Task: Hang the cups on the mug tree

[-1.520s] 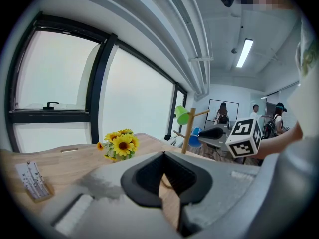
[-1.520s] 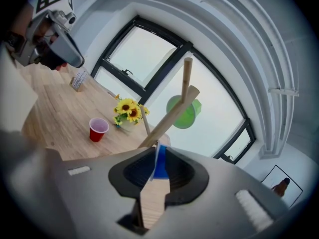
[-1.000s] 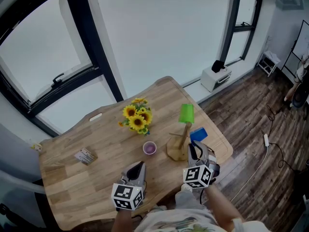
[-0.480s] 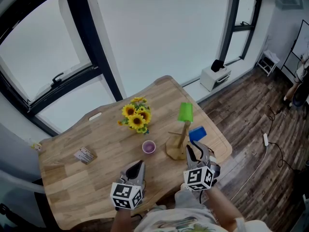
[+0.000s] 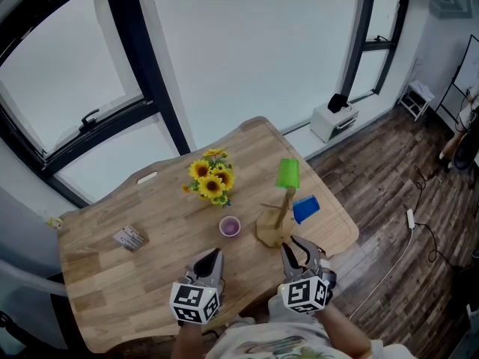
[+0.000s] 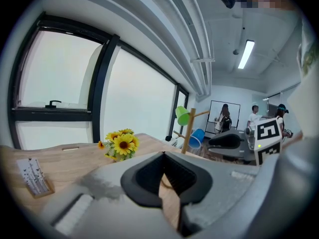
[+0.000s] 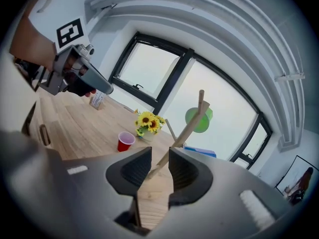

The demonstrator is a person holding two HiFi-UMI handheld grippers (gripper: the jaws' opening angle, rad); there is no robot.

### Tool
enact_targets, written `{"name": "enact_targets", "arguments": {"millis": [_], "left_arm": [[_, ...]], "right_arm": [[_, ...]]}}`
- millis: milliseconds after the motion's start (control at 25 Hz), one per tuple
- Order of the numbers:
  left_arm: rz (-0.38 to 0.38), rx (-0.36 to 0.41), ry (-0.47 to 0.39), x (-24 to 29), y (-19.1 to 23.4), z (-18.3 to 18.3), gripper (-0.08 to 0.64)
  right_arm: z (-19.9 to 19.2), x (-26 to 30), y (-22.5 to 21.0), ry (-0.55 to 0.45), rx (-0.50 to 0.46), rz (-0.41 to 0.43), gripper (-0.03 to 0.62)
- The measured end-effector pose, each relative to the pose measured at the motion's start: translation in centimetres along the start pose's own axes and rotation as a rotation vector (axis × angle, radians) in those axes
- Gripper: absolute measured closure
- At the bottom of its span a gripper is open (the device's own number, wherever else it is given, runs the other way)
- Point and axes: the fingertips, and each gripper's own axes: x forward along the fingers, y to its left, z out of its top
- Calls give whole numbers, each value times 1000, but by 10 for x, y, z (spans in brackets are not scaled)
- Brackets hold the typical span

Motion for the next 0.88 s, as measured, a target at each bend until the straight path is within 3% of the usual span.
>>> {"name": "enact_targets", "arguments": {"millis": [400, 880], "left_arm": [[38, -19, -3, -10, 8, -4, 557], [144, -71, -12, -39, 34, -16, 557]], "right_arm": [[14, 4, 34, -31, -34, 93, 459], [45, 39, 81, -78, -109, 231, 459]]}}
